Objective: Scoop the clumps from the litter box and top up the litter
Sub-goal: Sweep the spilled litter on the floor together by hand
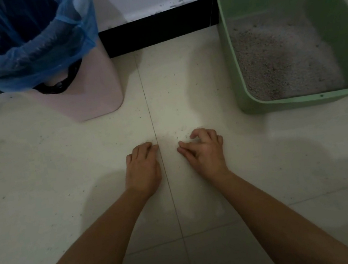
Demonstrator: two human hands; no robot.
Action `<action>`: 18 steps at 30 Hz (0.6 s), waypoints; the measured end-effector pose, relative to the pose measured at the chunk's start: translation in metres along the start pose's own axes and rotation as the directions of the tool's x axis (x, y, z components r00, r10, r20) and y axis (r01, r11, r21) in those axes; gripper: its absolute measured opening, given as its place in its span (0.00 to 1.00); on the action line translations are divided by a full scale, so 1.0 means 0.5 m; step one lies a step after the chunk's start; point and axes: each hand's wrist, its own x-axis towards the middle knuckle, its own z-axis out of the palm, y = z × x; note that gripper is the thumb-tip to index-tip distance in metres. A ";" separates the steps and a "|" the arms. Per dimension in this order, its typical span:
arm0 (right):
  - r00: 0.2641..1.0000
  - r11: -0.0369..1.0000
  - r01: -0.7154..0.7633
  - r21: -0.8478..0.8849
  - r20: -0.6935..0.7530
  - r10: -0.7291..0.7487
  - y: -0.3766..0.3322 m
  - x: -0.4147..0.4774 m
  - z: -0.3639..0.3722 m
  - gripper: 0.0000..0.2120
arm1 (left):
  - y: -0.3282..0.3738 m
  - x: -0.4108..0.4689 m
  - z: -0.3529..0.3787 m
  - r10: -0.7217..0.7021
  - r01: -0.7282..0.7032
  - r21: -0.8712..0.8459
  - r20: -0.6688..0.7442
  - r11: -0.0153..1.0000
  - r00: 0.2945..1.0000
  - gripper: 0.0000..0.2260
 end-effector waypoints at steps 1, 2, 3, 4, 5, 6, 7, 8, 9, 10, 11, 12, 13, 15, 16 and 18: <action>0.999 0.999 0.031 0.031 -0.030 -0.030 0.001 0.004 0.004 0.09 | -0.002 0.001 0.001 0.003 -0.003 -0.009 -0.005 1.000 1.000 0.23; 0.997 0.996 0.068 0.056 -0.049 -0.065 0.001 0.007 0.009 0.08 | -0.005 0.001 0.001 0.005 -0.006 -0.016 -0.010 1.000 1.000 0.23; 0.994 0.992 0.101 0.078 -0.059 -0.096 -0.001 0.009 0.012 0.08 | -0.007 0.002 0.002 0.007 -0.007 -0.022 -0.012 1.000 1.000 0.23; 0.990 0.986 0.133 0.101 -0.062 -0.127 -0.002 0.011 0.016 0.07 | -0.008 0.001 0.003 0.009 -0.009 -0.024 -0.016 1.000 1.000 0.23; 0.986 0.980 0.162 0.113 -0.058 -0.156 -0.003 0.012 0.019 0.06 | -0.008 0.001 0.003 0.011 -0.012 -0.027 -0.025 1.000 1.000 0.23; 0.982 0.976 0.188 0.108 -0.043 -0.184 -0.003 0.014 0.024 0.04 | -0.008 0.000 0.003 0.013 -0.014 -0.032 -0.037 0.999 0.999 0.23; 0.978 0.974 0.208 0.085 -0.011 -0.208 -0.005 0.014 0.025 0.03 | -0.008 0.000 0.004 0.014 -0.017 -0.042 -0.051 0.999 0.999 0.22; 0.972 0.971 0.234 0.051 0.023 -0.235 -0.007 0.015 0.028 0.02 | -0.009 -0.001 0.006 0.014 -0.017 -0.055 -0.066 0.998 0.998 0.22; 0.961 0.963 0.269 0.016 0.070 -0.269 -0.010 0.015 0.027 0.02 | -0.008 -0.001 0.008 0.012 -0.018 -0.073 -0.082 0.997 0.997 0.21; 0.947 0.953 0.303 -0.013 0.119 -0.300 -0.011 0.019 0.026 0.03 | -0.008 0.000 0.011 0.008 -0.017 -0.093 -0.097 0.995 0.995 0.21; 0.935 0.949 0.314 -0.021 0.181 -0.305 -0.015 0.023 0.022 0.02 | -0.006 0.002 0.016 0.006 -0.020 -0.115 -0.117 0.993 0.993 0.20; 0.928 0.955 0.296 -0.013 0.241 -0.284 -0.017 0.028 0.013 0.01 | -0.002 0.004 0.021 0.008 -0.028 -0.138 -0.143 0.990 0.990 0.18; 0.928 0.971 0.238 0.014 0.291 -0.232 -0.017 0.030 0.001 0.02 | 0.005 0.005 0.027 0.012 -0.040 -0.165 -0.171 0.986 0.985 0.16; 0.959 0.995 0.040 0.092 0.276 -0.064 -0.002 0.029 -0.027 0.06 | 0.025 0.010 0.035 0.012 -0.063 -0.234 -0.212 0.970 0.977 0.14; 0.974 0.990 -0.074 0.121 0.222 0.046 0.013 0.027 -0.045 0.08 | 0.038 0.012 0.037 0.002 -0.064 -0.270 -0.222 0.961 0.975 0.13; 0.971 0.964 -0.229 0.137 0.107 0.215 0.049 0.023 -0.083 0.08 | 0.063 0.016 0.044 -0.023 -0.052 -0.334 -0.219 0.941 0.976 0.10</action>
